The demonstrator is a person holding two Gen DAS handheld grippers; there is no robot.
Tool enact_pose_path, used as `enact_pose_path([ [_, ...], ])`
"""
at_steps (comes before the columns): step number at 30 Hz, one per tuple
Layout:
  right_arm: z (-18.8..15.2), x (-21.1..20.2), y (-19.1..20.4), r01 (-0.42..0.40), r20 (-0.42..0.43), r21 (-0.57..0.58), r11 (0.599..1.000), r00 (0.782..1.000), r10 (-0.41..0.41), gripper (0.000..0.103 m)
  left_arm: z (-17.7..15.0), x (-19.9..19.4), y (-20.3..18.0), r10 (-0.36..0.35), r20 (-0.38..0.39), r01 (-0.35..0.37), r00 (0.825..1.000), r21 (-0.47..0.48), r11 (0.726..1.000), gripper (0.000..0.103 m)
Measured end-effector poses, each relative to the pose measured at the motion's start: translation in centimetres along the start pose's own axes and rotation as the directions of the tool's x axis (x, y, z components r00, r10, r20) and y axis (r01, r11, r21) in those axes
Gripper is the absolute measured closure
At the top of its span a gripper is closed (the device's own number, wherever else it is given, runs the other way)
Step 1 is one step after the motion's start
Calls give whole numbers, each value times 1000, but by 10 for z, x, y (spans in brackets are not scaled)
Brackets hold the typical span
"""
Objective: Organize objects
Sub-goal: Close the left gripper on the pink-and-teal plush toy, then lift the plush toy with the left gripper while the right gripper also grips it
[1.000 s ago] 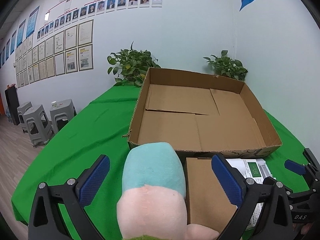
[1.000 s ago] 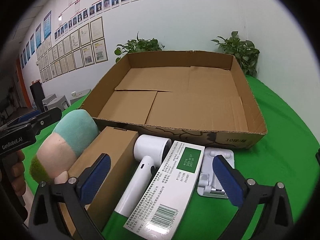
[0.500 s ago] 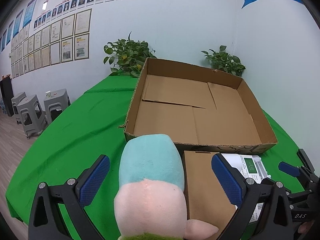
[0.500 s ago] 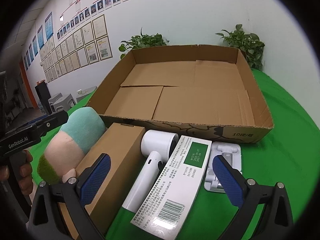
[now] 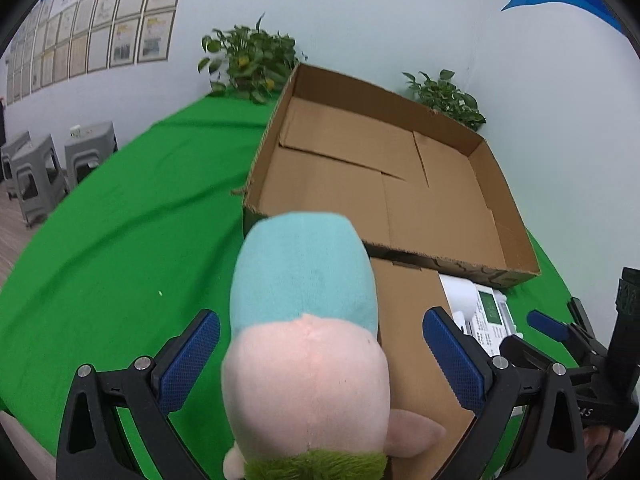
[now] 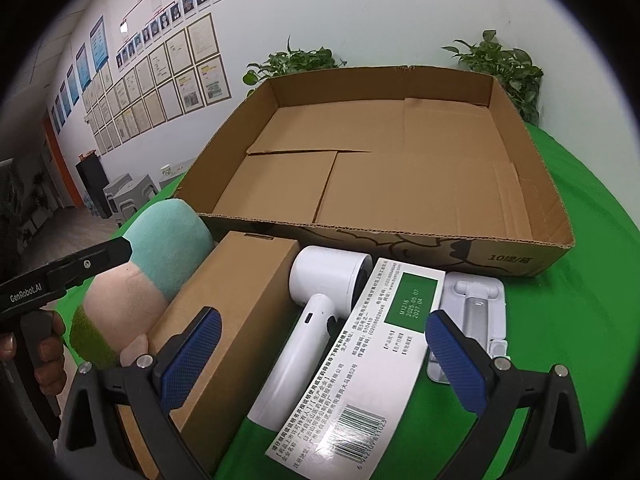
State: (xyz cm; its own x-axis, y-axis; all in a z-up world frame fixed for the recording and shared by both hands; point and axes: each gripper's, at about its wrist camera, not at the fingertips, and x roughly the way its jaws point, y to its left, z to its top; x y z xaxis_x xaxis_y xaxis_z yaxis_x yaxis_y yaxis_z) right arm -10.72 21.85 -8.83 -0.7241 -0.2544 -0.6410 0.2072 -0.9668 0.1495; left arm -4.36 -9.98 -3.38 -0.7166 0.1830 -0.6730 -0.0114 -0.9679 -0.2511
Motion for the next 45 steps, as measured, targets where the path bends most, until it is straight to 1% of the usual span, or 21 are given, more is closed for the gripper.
enact_pose_path([
  [3,1,6,4,-16,-23,-17,1000,1000,16,1,-7,12,0,-17,-47,17,999,9,1000,2],
  [4,2,8,7,-25,-32,-24,999,999,24,1,-10,15,0,-7,-46,7,999,13,1000,2],
  [5,2,10,9,-30,-38,-31,999,999,29,1,-11,16,-1,6,-43,-5,999,17,1000,5],
  [6,3,12,11,-34,-42,-39,999,999,32,1,-14,18,0,17,-42,-17,999,15,1000,12],
  [7,4,13,14,-38,-48,-49,998,998,36,1,-14,20,4,30,-46,-30,999,-4,1000,18],
  [8,4,14,17,-41,-52,-57,997,998,38,1,-15,23,7,28,-51,-30,998,-34,999,22],
  [9,5,15,19,-41,-52,-65,997,998,38,1,-16,24,13,10,-48,-13,999,-67,998,22],
  [10,6,15,22,-37,-51,-76,996,998,34,1,-17,23,16,-1,-47,-2,999,-77,997,22],
  [15,9,14,31,-37,-47,-98,994,998,32,1,-19,21,18,-16,-46,14,999,-40,999,27],
  [20,13,9,44,-63,-42,-152,986,997,58,1,-22,16,19,-35,-46,34,998,-22,999,32],
  [21,15,9,49,-73,-43,-176,982,997,67,1,-23,14,19,-38,-45,37,998,-21,999,33],
  [24,26,7,67,-127,-57,-290,949,992,116,1,-25,9,23,-41,-45,40,998,-17,999,34],
  [25,34,5,72,-167,-62,-294,941,986,156,1,-26,6,25,-40,-44,40,998,-18,999,35],
  [28,53,6,75,-274,-89,-251,928,961,260,1,-31,-2,32,-46,-43,45,998,-27,999,35],
  [31,66,13,79,-351,-112,-194,916,936,335,1,-36,-9,41,-82,-43,80,996,-35,996,35],
  [34,68,28,90,-439,-173,-143,887,894,414,1,-40,-13,51,-103,-39,100,994,-66,993,29],
  [36,64,39,102,-460,-215,-143,877,879,426,1,-41,-18,57,-117,-36,113,992,-81,990,26],
  [38,60,52,113,-470,-255,-152,869,869,425,1,-42,-24,59,-120,-35,117,992,-75,990,25],
  [40,57,63,120,-467,-282,-157,870,865,414,1,-45,-32,59,-105,-23,104,994,-53,993,25],
  [42,54,69,128,-467,-300,-166,869,863,407,2,-49,-41,59,-101,11,102,995,-42,994,25],
  [45,53,75,139,-497,-331,-157,853,841,429,4,-52,-57,60,-99,62,101,993,-25,995,25],
])
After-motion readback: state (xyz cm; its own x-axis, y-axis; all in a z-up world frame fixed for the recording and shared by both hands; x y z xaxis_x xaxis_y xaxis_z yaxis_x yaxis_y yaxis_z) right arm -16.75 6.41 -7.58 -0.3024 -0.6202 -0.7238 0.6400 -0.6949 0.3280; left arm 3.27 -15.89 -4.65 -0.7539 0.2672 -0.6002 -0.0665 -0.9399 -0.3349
